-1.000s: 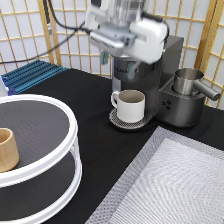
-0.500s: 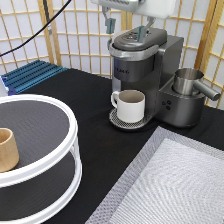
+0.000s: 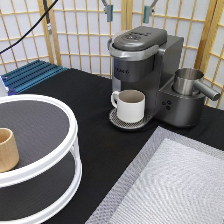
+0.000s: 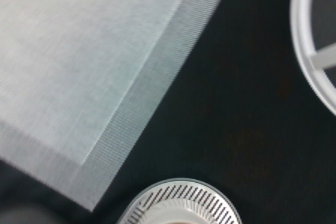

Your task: Make coffee

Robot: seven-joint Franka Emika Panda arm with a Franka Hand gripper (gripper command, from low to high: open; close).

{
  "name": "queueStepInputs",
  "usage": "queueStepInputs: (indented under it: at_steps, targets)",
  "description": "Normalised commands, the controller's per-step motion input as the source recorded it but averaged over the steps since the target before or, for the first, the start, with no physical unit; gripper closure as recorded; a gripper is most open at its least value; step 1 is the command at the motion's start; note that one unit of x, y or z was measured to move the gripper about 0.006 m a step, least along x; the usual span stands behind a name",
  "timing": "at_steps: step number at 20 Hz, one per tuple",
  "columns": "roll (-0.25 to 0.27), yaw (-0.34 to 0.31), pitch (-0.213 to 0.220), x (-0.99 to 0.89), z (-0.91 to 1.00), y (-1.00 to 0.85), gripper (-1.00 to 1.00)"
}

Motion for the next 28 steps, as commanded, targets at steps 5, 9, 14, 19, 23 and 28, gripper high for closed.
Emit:
queueStepInputs:
  at_steps: [5, 9, 14, 19, 23, 28]
  targets:
    - [-0.021, 0.375, -0.095, 0.00, 0.05, 0.00, -1.00]
    - [-0.074, 0.375, -0.085, -0.10, -0.14, 0.00, -1.00]
    - [-0.100, 0.353, -0.067, -0.29, -0.19, 0.00, -1.00]
    - [-0.097, 0.271, -0.044, -0.50, -0.23, 0.03, -1.00]
    - [-0.096, 0.196, -0.149, -0.50, -0.25, 0.17, -1.00]
    - [-0.096, 0.147, -0.182, -0.58, -0.23, 0.23, -1.00]
